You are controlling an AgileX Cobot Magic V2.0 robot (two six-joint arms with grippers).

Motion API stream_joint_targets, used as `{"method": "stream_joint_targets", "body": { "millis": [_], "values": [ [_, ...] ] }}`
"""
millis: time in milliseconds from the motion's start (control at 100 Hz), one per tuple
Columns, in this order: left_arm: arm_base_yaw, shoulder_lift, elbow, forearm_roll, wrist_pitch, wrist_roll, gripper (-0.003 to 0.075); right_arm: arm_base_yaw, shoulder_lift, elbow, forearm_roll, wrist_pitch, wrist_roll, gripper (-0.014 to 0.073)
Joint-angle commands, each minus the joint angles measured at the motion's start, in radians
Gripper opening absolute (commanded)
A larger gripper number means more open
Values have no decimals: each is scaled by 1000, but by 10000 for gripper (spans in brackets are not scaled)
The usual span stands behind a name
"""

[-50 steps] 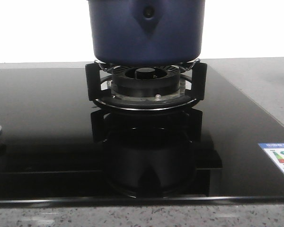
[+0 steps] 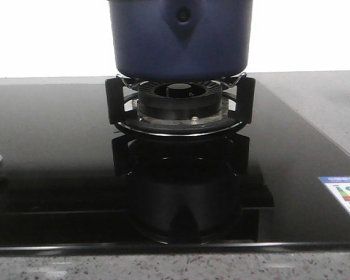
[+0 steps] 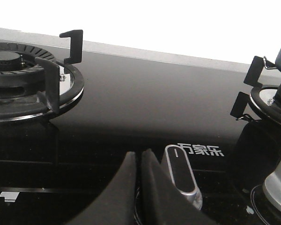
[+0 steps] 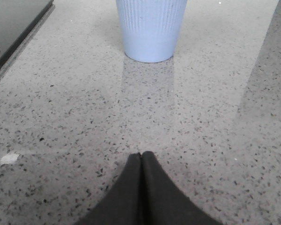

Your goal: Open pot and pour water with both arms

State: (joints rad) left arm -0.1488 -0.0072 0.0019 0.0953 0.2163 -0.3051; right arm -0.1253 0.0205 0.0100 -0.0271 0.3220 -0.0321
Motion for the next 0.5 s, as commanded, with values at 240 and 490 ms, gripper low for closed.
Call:
{"method": "stream_joint_targets", "body": {
  "millis": [240,490],
  "values": [
    [-10,8,41,2,-77,-5,-20,1,18,30,-21,-72,-9,-64],
    [-10,8,41,4,-77,-5,-20,1,18,30,-21,-215,-9,-64]
  ]
}}
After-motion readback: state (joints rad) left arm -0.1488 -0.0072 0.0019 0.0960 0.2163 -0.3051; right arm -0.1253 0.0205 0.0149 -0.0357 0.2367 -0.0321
